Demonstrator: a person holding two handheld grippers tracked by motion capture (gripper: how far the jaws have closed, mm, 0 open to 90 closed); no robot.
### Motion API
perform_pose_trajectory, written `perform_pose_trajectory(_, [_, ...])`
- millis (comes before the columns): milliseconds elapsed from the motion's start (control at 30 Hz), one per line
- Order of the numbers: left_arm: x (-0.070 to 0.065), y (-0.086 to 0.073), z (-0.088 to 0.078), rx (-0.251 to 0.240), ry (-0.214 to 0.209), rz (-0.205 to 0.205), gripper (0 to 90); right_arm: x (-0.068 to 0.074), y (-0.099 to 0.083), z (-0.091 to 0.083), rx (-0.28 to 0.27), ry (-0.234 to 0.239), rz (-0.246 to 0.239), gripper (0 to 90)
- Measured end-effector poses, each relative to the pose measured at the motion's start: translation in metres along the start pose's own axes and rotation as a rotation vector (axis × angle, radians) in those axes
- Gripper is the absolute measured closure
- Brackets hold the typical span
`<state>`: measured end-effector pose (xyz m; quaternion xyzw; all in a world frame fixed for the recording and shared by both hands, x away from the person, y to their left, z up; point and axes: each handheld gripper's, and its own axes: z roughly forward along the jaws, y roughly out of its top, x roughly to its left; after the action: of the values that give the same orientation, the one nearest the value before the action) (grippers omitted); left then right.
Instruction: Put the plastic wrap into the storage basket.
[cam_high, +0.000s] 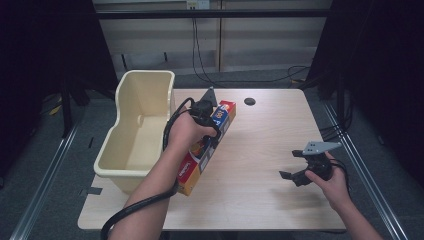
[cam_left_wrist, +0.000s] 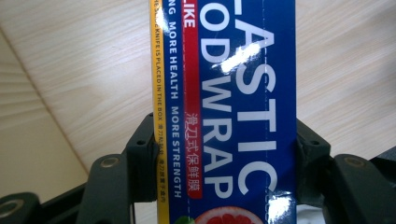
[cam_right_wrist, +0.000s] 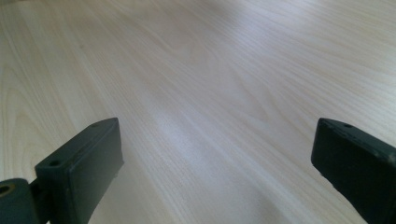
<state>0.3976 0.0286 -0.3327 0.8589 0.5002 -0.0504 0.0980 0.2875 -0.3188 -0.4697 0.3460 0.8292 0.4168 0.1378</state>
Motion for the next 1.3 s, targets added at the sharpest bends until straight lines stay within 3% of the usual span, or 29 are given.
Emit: perform_pose_trajectory(1300, [0.025,-0.002,-0.055,-0.023,-0.012,-0.087,41.0,0.004,0.001,0.003,0.026,0.014,-0.010,2.2])
